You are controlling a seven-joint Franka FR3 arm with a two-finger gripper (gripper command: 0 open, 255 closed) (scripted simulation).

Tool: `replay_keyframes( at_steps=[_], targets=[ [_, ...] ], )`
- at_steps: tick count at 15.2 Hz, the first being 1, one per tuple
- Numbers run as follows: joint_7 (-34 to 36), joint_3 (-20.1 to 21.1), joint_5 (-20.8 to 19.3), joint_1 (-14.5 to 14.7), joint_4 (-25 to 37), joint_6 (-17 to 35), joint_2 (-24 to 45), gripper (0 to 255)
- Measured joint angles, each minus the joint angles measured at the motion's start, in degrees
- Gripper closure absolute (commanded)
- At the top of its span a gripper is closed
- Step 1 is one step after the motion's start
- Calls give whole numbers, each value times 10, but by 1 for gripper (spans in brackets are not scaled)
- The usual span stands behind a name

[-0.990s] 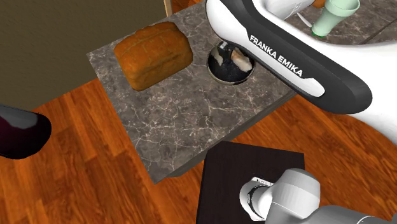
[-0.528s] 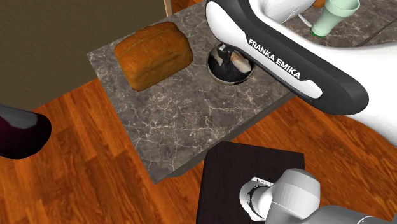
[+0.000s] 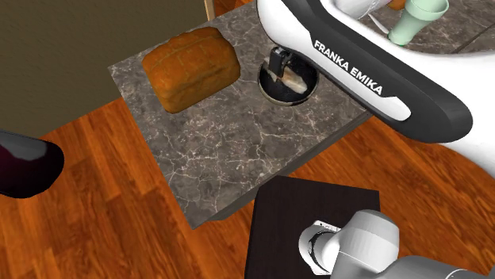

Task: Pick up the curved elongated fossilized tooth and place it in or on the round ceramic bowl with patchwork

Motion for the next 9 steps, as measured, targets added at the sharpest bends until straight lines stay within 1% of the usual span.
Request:
replay_keyframes(
  at_steps=[3,9],
  targets=[
    [-8,0,11,4,56,-40,19,0],
    [-7,3,9,4,61,-49,14,0]
  ],
)
